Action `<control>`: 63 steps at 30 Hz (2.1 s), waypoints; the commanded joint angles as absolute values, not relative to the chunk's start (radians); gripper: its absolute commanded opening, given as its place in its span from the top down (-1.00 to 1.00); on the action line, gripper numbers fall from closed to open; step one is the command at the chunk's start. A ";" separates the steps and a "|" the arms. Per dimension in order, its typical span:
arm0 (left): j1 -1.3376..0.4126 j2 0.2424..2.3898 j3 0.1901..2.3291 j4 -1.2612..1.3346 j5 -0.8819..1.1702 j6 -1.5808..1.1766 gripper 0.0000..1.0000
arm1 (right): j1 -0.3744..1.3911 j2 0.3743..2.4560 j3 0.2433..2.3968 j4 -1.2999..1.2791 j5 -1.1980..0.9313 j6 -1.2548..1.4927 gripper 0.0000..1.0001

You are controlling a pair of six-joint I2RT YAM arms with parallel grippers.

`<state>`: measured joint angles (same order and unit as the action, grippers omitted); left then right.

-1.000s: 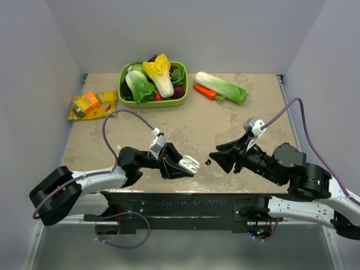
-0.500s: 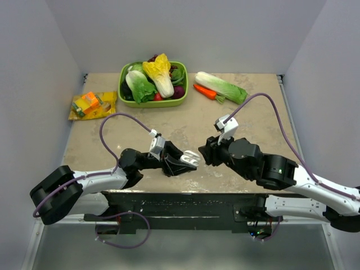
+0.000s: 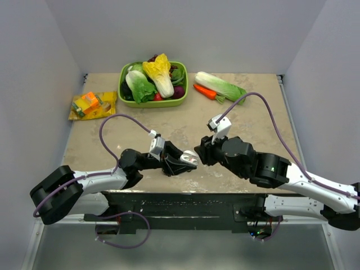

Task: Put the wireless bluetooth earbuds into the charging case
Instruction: Close the charging case, then open the charging case.

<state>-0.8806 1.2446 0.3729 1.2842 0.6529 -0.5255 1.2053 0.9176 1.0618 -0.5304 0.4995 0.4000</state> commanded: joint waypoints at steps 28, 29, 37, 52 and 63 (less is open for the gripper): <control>-0.885 1.235 0.347 1.884 0.595 -0.448 1.00 | 1.209 0.798 1.020 -0.474 0.541 0.428 0.03; -0.887 1.233 0.338 1.885 0.594 -0.445 1.00 | 1.209 0.776 1.016 -0.462 0.531 0.426 0.01; -0.885 1.210 0.319 1.887 0.578 -0.430 1.00 | 1.209 0.747 0.999 -0.391 0.306 0.357 -0.16; -0.885 1.181 0.325 1.855 0.583 -0.420 1.00 | 1.209 0.807 0.976 -0.408 0.247 0.336 -0.21; -0.887 1.175 0.325 1.856 0.614 -0.431 1.00 | 1.209 0.824 0.982 -0.445 0.331 0.370 -0.18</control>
<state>-0.8848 1.1999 0.3214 1.2755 0.5980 -0.4599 1.2057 0.8272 0.9699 -0.4431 0.2787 0.3561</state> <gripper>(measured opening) 0.342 0.592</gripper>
